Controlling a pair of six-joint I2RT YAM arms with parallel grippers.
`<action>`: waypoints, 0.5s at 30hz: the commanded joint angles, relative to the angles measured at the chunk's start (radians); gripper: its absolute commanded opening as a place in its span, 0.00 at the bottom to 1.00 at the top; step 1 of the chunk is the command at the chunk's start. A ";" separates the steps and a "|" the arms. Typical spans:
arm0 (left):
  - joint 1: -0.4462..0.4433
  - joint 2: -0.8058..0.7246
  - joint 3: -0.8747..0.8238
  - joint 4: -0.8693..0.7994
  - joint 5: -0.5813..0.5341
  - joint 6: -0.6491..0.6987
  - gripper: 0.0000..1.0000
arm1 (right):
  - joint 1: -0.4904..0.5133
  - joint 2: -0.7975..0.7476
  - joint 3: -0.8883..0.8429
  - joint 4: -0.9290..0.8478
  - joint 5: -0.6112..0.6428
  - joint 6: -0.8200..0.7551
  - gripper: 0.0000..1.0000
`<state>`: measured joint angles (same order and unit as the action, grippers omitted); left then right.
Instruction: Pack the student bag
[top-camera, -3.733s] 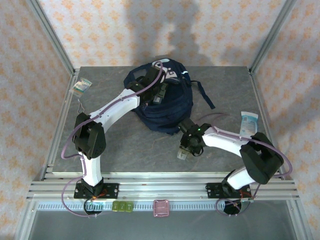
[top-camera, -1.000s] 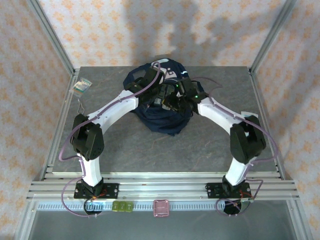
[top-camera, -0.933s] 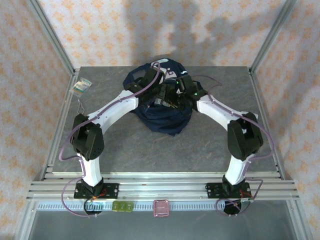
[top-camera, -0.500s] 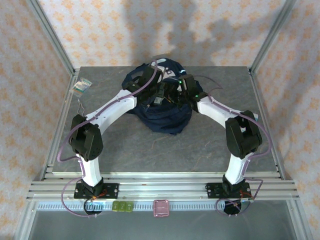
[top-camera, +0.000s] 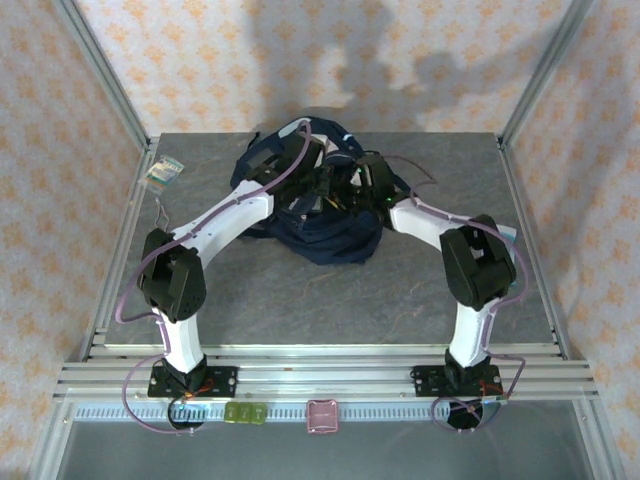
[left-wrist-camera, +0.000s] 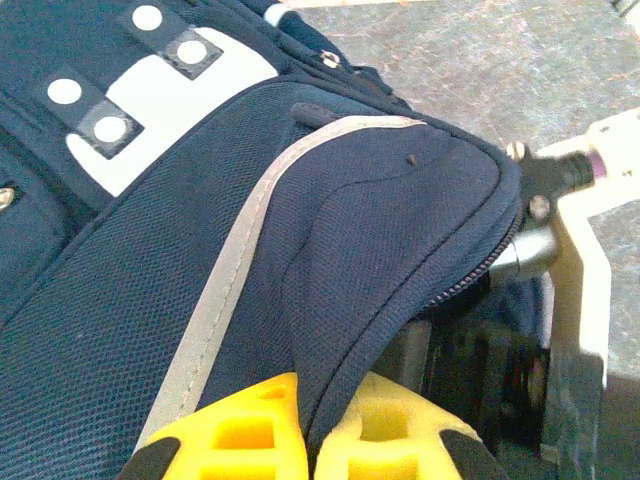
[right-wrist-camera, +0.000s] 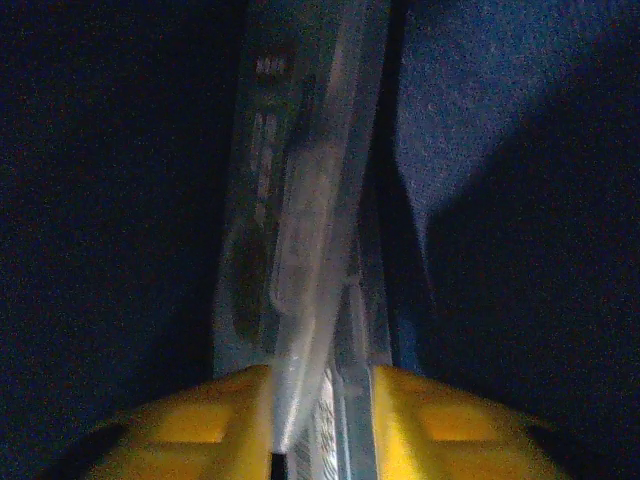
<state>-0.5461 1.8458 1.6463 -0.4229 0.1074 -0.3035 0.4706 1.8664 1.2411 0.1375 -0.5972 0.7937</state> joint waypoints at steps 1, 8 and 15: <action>-0.027 -0.062 0.013 0.135 0.068 -0.059 0.00 | 0.007 -0.152 -0.100 -0.100 0.053 -0.098 0.38; -0.060 -0.024 0.007 0.157 0.074 -0.099 0.11 | -0.001 -0.404 -0.305 -0.239 0.228 -0.190 0.42; -0.067 -0.103 -0.091 0.202 0.035 -0.158 0.48 | -0.004 -0.509 -0.388 -0.236 0.254 -0.188 0.43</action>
<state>-0.6144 1.8278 1.6032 -0.2821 0.1604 -0.4202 0.4702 1.3911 0.8711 -0.0753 -0.3946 0.6304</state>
